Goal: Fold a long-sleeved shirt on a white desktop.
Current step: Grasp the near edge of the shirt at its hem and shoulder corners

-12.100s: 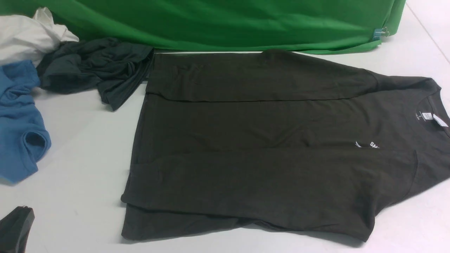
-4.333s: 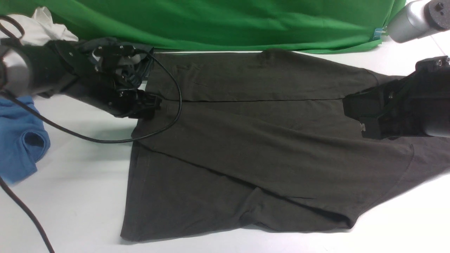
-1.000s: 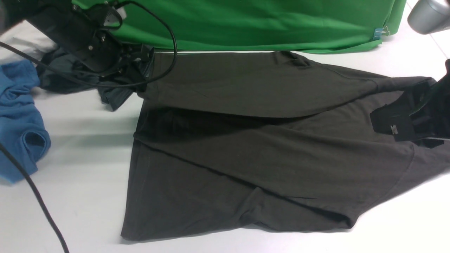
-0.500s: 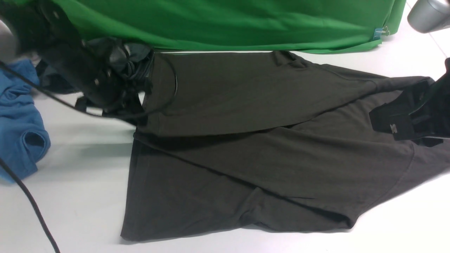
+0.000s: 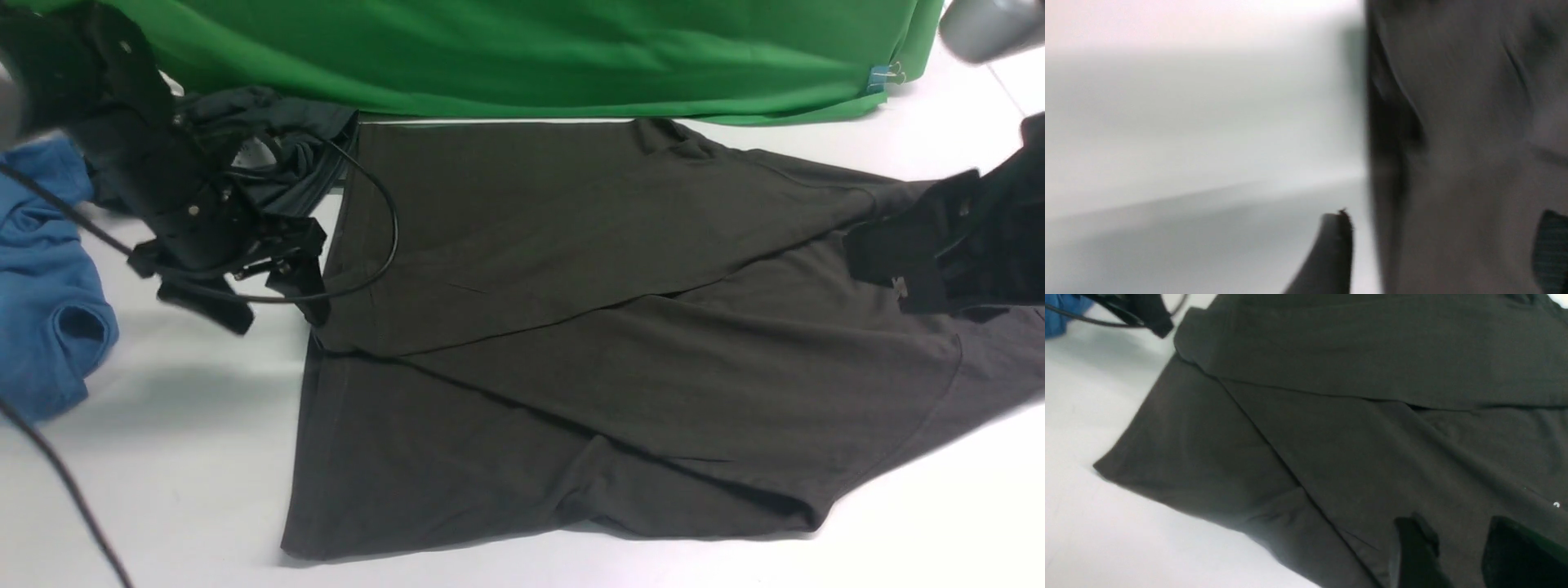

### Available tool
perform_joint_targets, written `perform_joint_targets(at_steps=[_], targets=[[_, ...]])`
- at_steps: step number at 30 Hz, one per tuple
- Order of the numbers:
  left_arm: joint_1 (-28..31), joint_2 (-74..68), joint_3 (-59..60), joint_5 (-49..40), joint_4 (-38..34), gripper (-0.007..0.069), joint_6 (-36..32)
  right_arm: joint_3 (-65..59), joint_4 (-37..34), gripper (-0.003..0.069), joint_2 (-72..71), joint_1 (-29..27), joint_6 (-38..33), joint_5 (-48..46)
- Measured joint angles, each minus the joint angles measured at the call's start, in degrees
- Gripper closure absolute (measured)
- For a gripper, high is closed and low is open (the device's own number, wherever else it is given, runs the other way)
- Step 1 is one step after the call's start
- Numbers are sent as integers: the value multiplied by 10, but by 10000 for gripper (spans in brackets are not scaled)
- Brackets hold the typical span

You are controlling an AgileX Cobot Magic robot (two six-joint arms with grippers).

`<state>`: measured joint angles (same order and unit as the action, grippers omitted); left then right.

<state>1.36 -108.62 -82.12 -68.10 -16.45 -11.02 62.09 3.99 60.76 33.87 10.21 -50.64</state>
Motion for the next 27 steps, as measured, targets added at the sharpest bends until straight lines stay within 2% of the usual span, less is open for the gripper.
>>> perform_joint_targets(at_steps=[2,4,8,11,14,15,18,19,22,27], targets=[[-10,40,55,-4,-6,-58,14,-4,2,417,0,0,-1,6],[-16,59,85,-3,-6,-62,21,-3,3,417,0,0,-2,8],[-48,135,219,32,-5,-69,41,-4,7,417,0,0,-3,38],[-84,188,301,80,-2,-69,5,-4,7,417,0,0,-20,69],[-114,217,333,102,-3,-69,-43,-4,7,417,0,0,-35,80],[-121,223,337,106,-5,-69,-32,-4,7,417,0,0,-39,81],[-126,227,340,114,1,-63,96,-4,8,417,0,0,-44,82],[-126,226,340,116,2,-62,102,-4,8,417,0,0,-45,83],[-126,225,342,140,36,-51,176,-4,8,417,0,0,-45,82],[-122,204,350,159,40,-43,206,-4,8,417,0,0,-44,72]])
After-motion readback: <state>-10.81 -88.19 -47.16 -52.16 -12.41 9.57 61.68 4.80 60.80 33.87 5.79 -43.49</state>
